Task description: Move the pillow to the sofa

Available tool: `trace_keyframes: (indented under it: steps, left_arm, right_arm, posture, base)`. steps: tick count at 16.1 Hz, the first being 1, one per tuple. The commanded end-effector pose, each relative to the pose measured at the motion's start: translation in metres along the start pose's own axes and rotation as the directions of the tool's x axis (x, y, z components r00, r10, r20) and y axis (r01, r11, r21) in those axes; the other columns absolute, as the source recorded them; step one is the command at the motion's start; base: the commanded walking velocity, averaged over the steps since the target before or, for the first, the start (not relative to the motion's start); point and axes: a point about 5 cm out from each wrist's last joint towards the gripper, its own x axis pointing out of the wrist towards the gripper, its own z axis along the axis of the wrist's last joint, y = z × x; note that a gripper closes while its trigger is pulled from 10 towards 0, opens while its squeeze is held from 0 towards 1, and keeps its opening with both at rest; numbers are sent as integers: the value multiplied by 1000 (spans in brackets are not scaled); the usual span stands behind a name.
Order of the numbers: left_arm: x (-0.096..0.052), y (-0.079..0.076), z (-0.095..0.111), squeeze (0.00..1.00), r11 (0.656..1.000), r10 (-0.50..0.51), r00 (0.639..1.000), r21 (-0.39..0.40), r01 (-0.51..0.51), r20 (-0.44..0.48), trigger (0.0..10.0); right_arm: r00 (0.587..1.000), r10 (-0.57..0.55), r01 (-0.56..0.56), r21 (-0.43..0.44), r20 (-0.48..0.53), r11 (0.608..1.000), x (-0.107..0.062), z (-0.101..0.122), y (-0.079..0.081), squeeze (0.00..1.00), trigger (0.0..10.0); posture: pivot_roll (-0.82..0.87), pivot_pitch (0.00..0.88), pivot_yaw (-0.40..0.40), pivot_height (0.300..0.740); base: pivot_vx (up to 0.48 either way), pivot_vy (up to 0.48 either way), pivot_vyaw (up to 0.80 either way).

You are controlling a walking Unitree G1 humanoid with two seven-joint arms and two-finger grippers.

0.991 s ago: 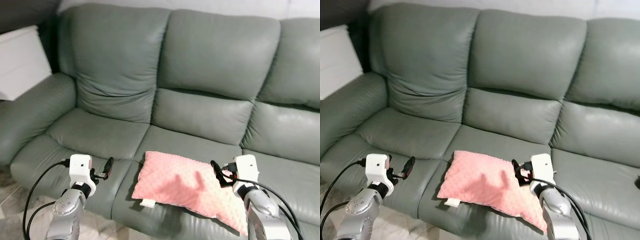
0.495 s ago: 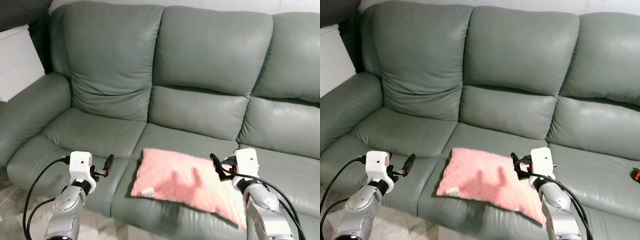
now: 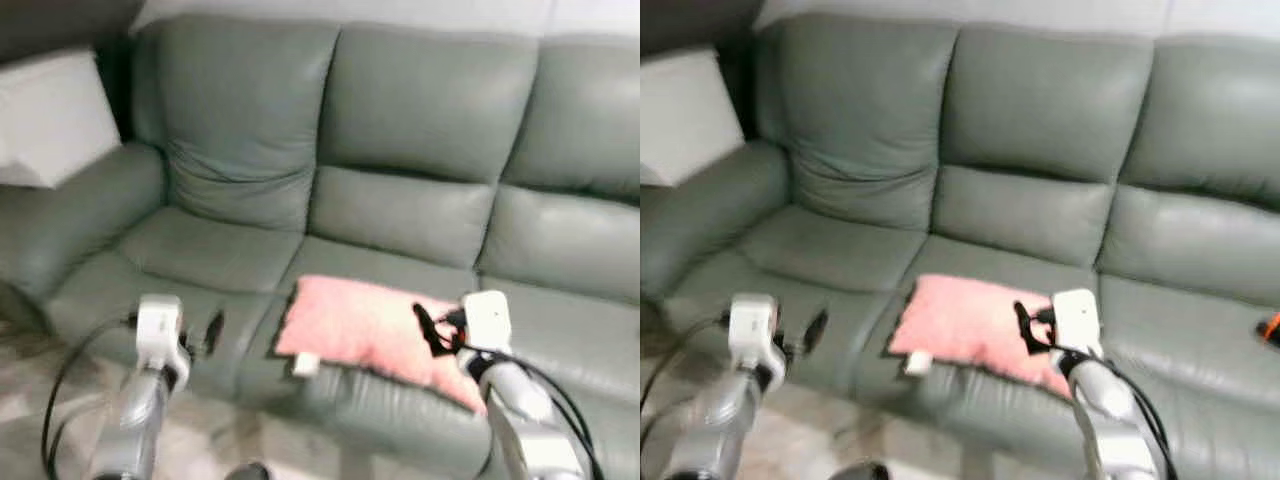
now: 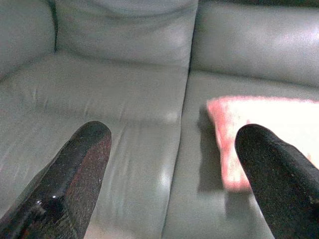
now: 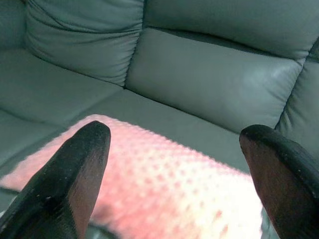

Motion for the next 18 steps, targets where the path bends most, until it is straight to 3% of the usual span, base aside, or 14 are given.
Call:
trace_keyframes:
  steps: [1,13,16,17,18]
  left_arm:
    - [6,-2,10,0,1000,-21,1000,22,20,20,10000]
    - [8,0,9,0,999,3,1000,48,-3,9,10000]
    - [12,13,15,0,975,175,984,134,-176,15,10000]
    - [16,16,21,0,980,184,983,66,-185,28,10000]
    - [16,16,23,0,981,181,983,58,-183,35,10000]
  right_arm:
    - [1000,-11,11,-10,9,1000,0,5,-2,0,10000]
    - [1000,-17,17,-12,7,1000,2,9,-1,0,10000]
    - [1000,-11,11,-37,3,999,5,9,0,0,10000]
    - [1000,-10,10,-43,6,999,7,11,-1,0,10000]
    - [1000,-10,11,-44,7,999,8,11,-1,0,10000]
  posture:
    - [-131,0,21,740]
    - [-131,0,16,740]
    - [-136,0,26,740]
    - [-136,0,25,740]
    - [-135,0,23,740]
  base:
    - [-300,0,0]
    - [-243,0,0]
    - [0,0,0]
    - [0,0,800]
    - [0,0,800]
